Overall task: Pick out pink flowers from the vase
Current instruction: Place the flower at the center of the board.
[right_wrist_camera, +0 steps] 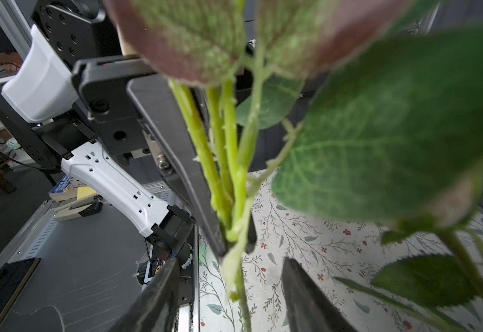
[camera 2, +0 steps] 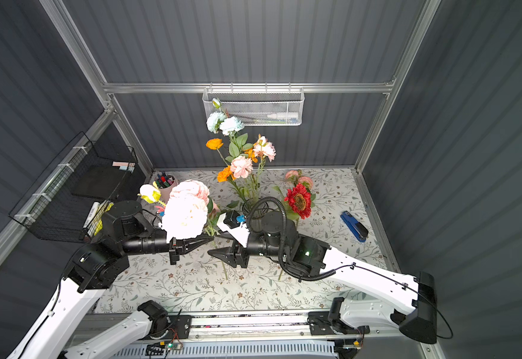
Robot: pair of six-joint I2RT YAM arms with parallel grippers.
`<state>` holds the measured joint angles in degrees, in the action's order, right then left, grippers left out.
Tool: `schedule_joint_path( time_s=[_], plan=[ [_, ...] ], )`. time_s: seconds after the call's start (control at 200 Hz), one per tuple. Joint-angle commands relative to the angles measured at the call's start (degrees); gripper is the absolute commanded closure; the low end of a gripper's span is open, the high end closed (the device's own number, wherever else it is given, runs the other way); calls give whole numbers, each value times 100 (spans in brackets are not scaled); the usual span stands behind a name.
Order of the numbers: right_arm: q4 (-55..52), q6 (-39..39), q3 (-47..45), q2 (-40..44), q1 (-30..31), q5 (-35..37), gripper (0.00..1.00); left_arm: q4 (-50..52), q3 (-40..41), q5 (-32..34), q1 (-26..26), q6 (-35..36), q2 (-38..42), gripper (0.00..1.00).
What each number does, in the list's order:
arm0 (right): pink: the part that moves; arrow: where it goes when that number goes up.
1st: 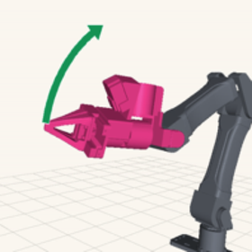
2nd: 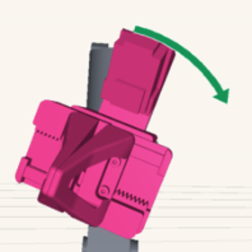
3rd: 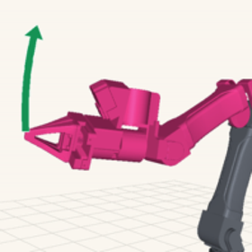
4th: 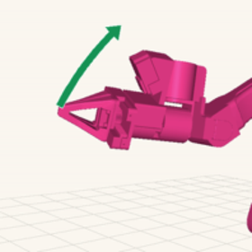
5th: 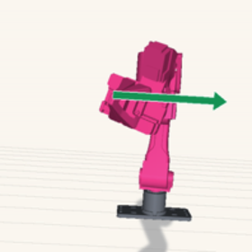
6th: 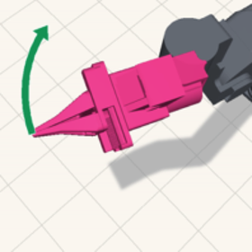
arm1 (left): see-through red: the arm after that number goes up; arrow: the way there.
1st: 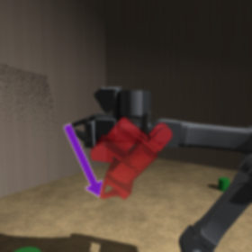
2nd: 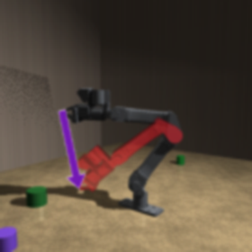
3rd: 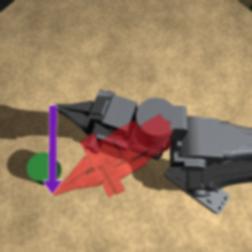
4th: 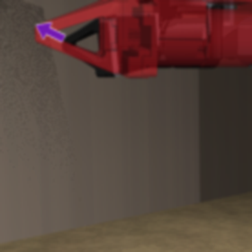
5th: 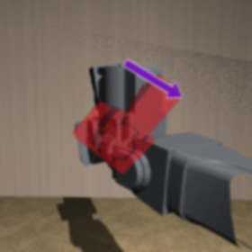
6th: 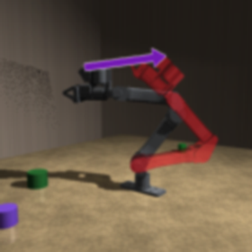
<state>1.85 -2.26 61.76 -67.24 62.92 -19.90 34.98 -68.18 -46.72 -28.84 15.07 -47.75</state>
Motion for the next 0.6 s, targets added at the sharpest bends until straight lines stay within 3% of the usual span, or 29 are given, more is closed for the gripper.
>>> schedule_joint_path(
  time_s=[0.0, 0.415, 0.595],
  plan=[
    [211, 104, 232, -24, 44, -67, 47, -306, 15, -224, -34, -6, 64, 100],
    [97, 236, 345, -117, 54, 28, 68, -207, -116, -123, -34, 44, 31, 100],
    [114, 245, 342, -133, 54, 34, 88, -220, -92, -117, -31, 2, 72, 100]
  ],
)
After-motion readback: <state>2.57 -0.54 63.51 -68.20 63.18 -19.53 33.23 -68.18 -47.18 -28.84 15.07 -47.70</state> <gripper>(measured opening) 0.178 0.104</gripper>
